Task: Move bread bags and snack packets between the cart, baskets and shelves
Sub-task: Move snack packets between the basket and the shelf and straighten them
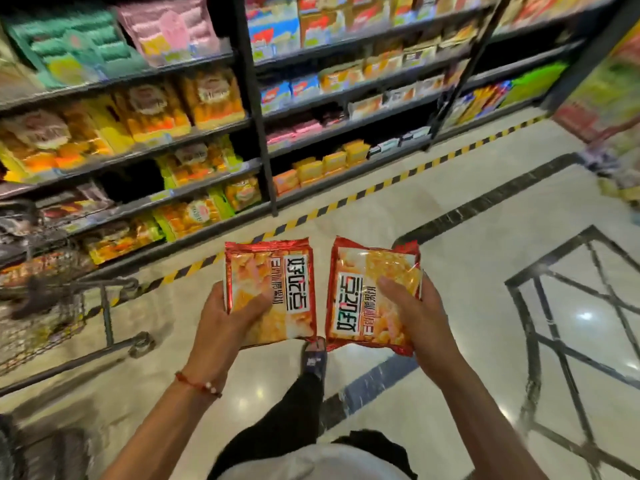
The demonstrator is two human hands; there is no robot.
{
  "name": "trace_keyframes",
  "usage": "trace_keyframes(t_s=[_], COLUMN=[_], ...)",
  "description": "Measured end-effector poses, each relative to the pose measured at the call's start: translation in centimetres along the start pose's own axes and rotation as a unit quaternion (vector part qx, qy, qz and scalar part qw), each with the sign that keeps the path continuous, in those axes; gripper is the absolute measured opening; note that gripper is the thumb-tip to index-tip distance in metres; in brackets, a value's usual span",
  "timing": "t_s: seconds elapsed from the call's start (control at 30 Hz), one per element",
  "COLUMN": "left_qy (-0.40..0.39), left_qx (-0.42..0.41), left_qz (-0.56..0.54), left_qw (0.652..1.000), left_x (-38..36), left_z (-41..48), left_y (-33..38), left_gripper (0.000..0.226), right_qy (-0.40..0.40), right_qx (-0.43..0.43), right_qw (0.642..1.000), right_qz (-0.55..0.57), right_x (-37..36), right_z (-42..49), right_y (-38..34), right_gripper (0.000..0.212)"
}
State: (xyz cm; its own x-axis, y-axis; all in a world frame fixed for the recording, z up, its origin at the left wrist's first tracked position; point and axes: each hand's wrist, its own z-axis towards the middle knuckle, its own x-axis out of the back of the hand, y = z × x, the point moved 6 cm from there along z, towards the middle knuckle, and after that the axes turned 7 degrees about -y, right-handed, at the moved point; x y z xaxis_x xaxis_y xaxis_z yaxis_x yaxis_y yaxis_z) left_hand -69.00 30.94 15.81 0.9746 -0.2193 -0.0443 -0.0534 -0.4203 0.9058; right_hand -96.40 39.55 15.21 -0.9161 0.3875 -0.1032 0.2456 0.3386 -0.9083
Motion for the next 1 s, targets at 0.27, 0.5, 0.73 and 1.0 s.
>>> trace_keyframes(t_s=[0.27,0.5,0.73,1.0], left_qy=[-0.083,-0.111,-0.061,0.006], left_qx=[-0.018,-0.02,-0.028,-0.039], left_qz=[0.02,0.028,0.019,0.003], left_qw=[0.996,0.993,0.998,0.999], left_x=[-12.3,-21.2,-30.3,-42.8], left_z=[18.4,30.3,40.9,50.6], left_y=[5.7,11.3,14.7,20.4], left_gripper=[0.053,0.051,0.042,0.037], right_qy=[0.102,0.153,0.135,0.08], right_qx=[0.034,0.051,0.046,0.053], right_qw=[0.994,0.984,0.985,0.995], right_qz=[0.024,0.074,0.093,0.008], right_x=[8.9,14.7,22.4,32.2], right_z=[12.6,23.5,37.4,52.8], right_y=[-8.3,-14.6,-20.2,-29.5], right_gripper=[0.06,0.056,0.031,0.027])
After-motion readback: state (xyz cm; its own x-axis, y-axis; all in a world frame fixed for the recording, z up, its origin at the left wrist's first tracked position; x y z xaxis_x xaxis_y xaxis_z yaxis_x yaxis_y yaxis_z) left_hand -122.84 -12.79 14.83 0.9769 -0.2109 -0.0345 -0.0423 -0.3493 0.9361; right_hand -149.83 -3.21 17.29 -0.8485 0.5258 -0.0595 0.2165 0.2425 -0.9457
